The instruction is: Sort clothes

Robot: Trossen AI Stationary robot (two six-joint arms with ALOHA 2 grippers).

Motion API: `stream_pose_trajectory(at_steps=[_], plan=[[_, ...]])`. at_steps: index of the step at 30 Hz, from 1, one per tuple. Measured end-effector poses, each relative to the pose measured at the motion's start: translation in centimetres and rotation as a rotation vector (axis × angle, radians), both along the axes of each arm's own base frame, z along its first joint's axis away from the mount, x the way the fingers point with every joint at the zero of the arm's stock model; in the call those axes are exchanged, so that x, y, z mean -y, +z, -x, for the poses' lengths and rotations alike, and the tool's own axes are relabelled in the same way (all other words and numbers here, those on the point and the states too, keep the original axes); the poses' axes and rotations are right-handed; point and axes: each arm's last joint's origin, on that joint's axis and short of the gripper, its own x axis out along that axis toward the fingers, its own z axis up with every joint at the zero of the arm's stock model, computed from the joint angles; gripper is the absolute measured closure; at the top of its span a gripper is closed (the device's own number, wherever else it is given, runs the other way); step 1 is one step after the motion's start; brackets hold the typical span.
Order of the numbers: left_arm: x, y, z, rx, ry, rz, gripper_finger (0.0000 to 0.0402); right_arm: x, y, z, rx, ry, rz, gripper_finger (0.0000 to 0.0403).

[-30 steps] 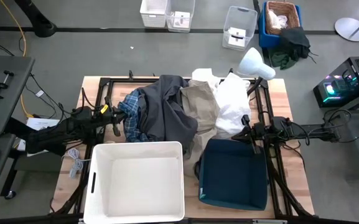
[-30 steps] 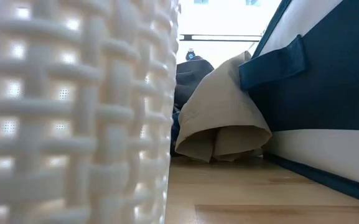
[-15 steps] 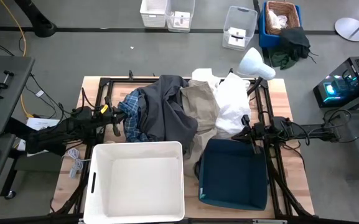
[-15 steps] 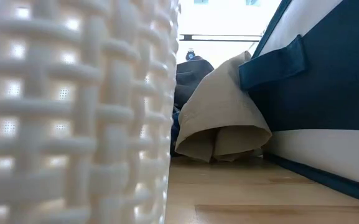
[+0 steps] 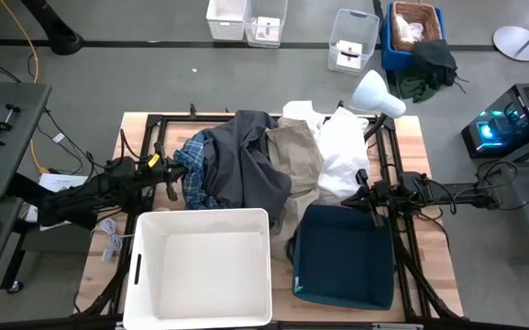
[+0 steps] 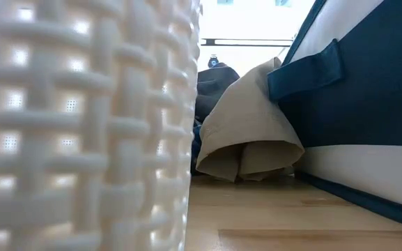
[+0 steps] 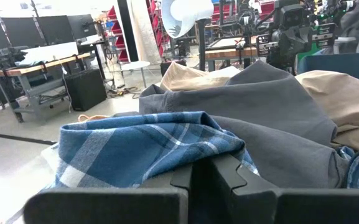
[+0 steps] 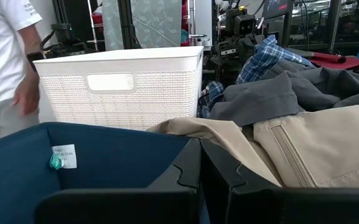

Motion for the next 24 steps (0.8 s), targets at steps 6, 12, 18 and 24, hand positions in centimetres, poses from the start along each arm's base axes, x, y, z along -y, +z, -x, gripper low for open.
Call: stream_pose_trajectory(at_steps=[6, 12, 18, 24], plan=[[0.0, -0.01, 0.0, 0.0, -0.001, 0.001, 0.0387, 0.0, 0.0, 0.0, 0.0, 0.0, 0.0, 0.0402], [0.0, 0.0, 0.0, 0.0, 0.0, 0.0, 0.0387, 0.0, 0.0, 0.0, 0.0, 0.0, 0.0, 0.0402], [0.0, 0.0, 0.0, 0.0, -0.001, 0.0, 0.0387, 0.0, 0.0, 0.0, 0.0, 0.0, 0.0, 0.0402], [0.0, 0.0, 0.0, 0.0, 0.0, 0.0, 0.0387, 0.49, 0.26, -0.06, 0.048, -0.152, 0.156, 0.0402]])
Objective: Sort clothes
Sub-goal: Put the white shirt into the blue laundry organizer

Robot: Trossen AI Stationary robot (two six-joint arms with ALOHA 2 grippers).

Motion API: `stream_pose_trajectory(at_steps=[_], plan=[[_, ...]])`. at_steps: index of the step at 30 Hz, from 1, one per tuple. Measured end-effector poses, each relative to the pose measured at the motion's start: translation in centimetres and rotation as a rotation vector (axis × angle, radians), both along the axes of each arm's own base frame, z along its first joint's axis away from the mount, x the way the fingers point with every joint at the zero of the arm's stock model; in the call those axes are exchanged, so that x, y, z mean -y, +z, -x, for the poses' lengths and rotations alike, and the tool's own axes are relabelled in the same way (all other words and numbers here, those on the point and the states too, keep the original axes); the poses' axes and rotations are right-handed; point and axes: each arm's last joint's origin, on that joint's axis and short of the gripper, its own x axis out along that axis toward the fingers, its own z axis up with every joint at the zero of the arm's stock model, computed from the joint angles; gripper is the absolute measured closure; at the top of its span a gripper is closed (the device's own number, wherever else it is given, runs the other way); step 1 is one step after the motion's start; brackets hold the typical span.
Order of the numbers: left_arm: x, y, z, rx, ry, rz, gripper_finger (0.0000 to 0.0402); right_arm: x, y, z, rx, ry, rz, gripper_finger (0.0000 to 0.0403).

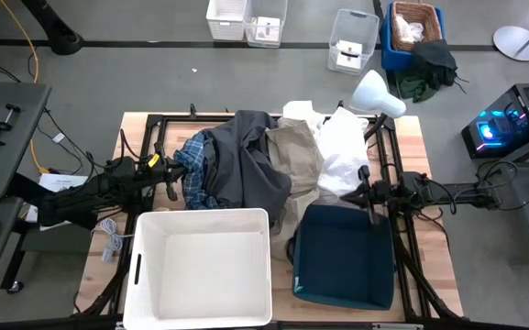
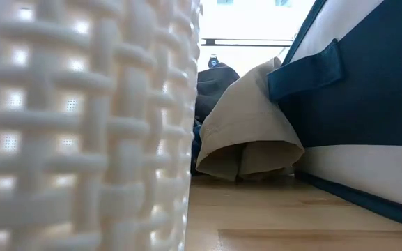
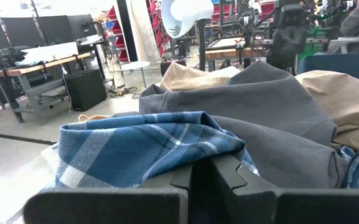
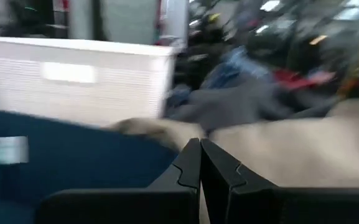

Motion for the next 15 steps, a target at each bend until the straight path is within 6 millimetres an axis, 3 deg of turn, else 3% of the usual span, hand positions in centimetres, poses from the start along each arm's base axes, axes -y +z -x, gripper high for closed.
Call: stream_pose_trajectory(at_steps=[7, 12, 15], plan=[[0.0, 0.0, 0.0, 0.0, 0.0, 0.0, 0.0387, 0.1, 3.2, 0.6, 0.339, -0.037, -0.033, 0.0402], [0.0, 0.0, 0.0, 0.0, 0.0, 0.0, 0.0387, 0.7, 8.1, 3.4, 0.842, 0.017, -0.467, 0.0402], [0.0, 0.0, 0.0, 0.0, 0.0, 0.0, 0.0387, 0.6, 11.0, 2.9, 0.758, 0.02, -0.518, 0.0402]])
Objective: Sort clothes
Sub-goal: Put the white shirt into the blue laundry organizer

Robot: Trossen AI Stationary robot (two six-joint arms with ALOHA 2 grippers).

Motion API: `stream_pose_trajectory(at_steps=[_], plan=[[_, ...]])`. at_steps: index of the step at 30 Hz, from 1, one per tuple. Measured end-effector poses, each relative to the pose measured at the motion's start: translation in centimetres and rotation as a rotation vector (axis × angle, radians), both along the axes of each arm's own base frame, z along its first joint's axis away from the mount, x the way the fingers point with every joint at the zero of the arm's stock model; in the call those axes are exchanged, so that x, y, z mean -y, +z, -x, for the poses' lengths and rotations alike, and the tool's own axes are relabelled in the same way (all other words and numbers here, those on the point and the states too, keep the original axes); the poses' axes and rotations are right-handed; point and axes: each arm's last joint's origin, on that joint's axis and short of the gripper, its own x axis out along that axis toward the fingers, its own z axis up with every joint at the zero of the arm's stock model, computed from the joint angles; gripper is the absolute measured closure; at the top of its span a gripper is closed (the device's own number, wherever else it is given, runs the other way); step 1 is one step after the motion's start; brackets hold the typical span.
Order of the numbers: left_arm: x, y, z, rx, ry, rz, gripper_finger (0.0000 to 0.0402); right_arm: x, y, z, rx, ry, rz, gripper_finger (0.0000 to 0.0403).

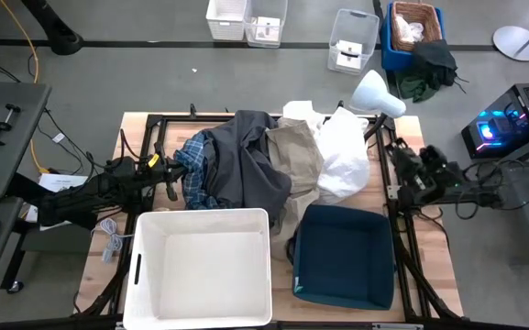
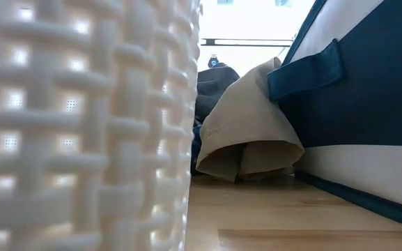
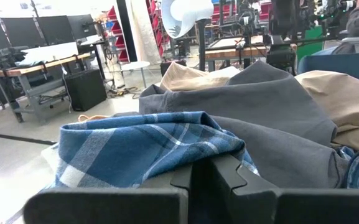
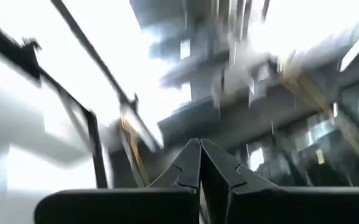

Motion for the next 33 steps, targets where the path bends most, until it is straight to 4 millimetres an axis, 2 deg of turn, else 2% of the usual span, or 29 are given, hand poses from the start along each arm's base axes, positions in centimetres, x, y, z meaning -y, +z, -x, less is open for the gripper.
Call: stream_pose_trajectory(at_steps=[3, 6, 10, 12, 15, 18, 24, 29, 33], plan=[[0.0, 0.0, 0.0, 0.0, 0.0, 0.0, 0.0387, -0.3, 2.9, -2.3, -0.405, 0.015, 0.138, 0.0402], [0.0, 0.0, 0.0, 0.0, 0.0, 0.0, 0.0387, -0.4, 4.5, -4.2, -0.867, -0.037, 0.333, 0.0402], [0.0, 0.0, 0.0, 0.0, 0.0, 0.0, 0.0387, -0.2, 4.3, -6.5, -1.361, -0.052, 0.345, 0.0402], [0.0, 0.0, 0.0, 0.0, 0.001, 0.0, 0.0387, -0.1, 3.7, -7.7, -1.526, -0.036, 0.327, 0.0402], [0.0, 0.0, 0.0, 0.0, 0.001, 0.0, 0.0387, 0.4, 2.6, -9.6, -1.695, -0.104, 0.173, 0.04], [0.0, 0.0, 0.0, 0.0, 0.001, 0.0, 0.0387, 1.3, 0.9, -11.1, -1.857, -0.217, 0.078, 0.0381], [0.0, 0.0, 0.0, 0.0, 0.001, 0.0, 0.0387, 3.5, -3.0, -13.7, -2.081, -0.264, -0.263, 0.0286], [0.0, 0.0, 0.0, 0.0, 0.001, 0.0, 0.0387, 3.9, -5.8, -15.6, -2.201, -0.116, -0.369, 0.0201], [0.0, 0.0, 0.0, 0.0, 0.001, 0.0, 0.0387, 3.8, -7.3, -16.4, -2.269, 0.016, -0.384, 0.0162]])
